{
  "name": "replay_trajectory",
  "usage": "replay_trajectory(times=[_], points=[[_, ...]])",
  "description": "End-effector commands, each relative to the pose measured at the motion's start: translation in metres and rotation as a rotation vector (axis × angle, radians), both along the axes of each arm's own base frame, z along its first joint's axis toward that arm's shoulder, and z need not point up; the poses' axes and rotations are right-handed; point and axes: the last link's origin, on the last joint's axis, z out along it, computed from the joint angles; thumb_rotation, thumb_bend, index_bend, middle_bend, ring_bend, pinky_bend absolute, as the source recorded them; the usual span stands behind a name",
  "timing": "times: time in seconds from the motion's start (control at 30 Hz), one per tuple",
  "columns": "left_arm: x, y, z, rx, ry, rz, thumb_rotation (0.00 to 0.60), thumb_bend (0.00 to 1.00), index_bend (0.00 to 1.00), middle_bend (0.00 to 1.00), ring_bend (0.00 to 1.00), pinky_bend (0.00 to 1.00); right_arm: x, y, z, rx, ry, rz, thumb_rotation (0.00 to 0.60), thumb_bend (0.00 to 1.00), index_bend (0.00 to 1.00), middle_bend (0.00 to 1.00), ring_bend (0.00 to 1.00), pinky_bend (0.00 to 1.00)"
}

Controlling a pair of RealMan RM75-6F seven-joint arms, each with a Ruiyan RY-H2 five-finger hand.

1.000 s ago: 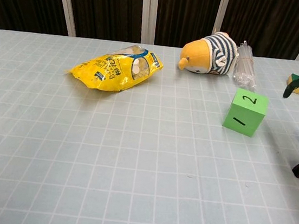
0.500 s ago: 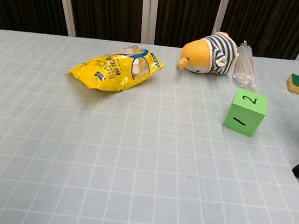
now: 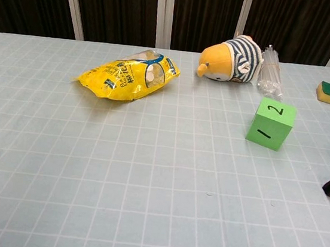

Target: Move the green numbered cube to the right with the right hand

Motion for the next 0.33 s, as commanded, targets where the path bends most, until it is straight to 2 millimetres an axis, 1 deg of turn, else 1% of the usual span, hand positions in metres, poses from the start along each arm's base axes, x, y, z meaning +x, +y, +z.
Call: replay_trajectory(times=[0.03,0.17,0.33], points=[[0.0008,0.0001,-0.0015,-0.005,0.003,-0.003,0.600,0.36,0.06,0.01,0.00,0.00,-0.0031,0.0018,-0.0081,0.000,0.048,-0.005,0.600,0.47,0.14,0.15,0.16,0.08],[0.0014,-0.0006,-0.0014,-0.007,0.001,-0.008,0.600,0.36,0.06,0.01,0.00,0.00,-0.0056,0.0006,-0.0111,-0.057,0.115,-0.025,0.600,0.47,0.12,0.14,0.14,0.08],[-0.0011,0.0007,0.0000,-0.002,0.000,0.004,0.600,0.36,0.06,0.01,0.00,0.00,-0.0073,-0.0004,-0.0104,-0.076,0.123,-0.073,0.600,0.47,0.11,0.12,0.13,0.07]])
